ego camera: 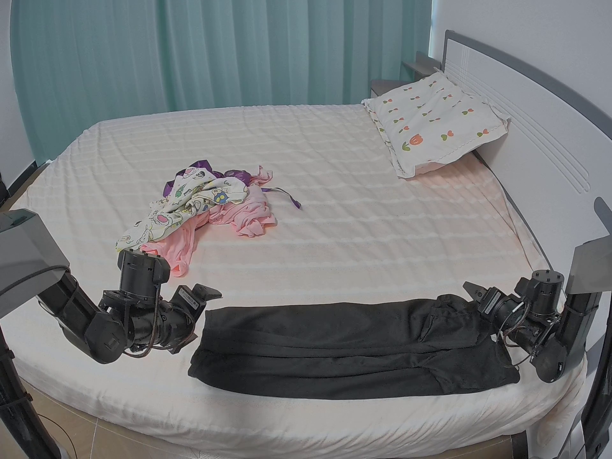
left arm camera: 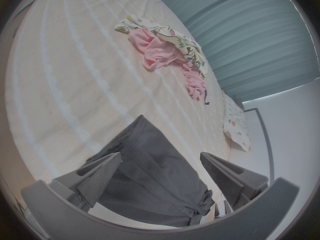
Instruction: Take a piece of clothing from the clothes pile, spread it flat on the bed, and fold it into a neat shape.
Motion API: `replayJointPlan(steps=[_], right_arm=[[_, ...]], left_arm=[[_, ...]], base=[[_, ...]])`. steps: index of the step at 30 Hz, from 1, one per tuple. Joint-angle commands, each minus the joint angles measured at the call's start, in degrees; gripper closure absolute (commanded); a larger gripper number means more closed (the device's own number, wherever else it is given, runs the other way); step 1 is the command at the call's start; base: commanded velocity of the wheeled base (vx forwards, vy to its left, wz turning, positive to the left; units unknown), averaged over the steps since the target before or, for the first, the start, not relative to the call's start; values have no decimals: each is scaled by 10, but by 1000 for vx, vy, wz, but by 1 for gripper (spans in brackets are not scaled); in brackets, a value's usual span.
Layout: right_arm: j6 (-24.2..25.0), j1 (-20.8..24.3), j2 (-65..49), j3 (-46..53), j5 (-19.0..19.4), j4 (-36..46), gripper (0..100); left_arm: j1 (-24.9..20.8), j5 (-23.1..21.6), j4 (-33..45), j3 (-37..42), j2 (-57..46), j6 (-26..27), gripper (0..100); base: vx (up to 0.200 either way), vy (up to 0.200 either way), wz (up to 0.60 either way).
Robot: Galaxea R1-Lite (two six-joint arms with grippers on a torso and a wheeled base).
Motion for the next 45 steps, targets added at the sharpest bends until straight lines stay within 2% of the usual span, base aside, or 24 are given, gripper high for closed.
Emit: replayJointPlan(steps=[1, 4, 5, 12, 15, 28, 43, 44, 45], right_arm=[[-16, 0, 63, -42, 4, -4, 0], [-17, 5, 72, -43, 10, -6, 0], [-17, 8, 73, -43, 10, -6, 100], [-17, 7, 83, -43, 10, -6, 100], [-16, 5, 77, -51, 5, -6, 100], [-5, -11, 41, -70, 11, -8, 100], [-6, -2, 85, -89, 11, -8, 100], [-5, -2, 91, -93, 9, -8, 0], [-5, -2, 92, -97, 7, -8, 0]], left_arm=[[0, -11, -32, 10, 21, -14, 0], [2, -12, -40, 21, 22, -14, 0], [2, -13, -42, 24, 23, -14, 0], [3, -27, -46, 34, 26, -15, 0], [2, -42, -66, 49, 28, -15, 0], [-1, -48, -167, 95, 54, -15, 0], [-1, -47, -170, 94, 55, -21, 0], [-1, -47, -170, 94, 55, -22, 0], [-1, -47, -170, 94, 55, -22, 0]], base=[[0, 0, 0], [0, 0, 0], [0, 0, 0], [0, 0, 0], [0, 0, 0], [0, 0, 0], [0, 0, 0], [0, 0, 0], [0, 0, 0]])
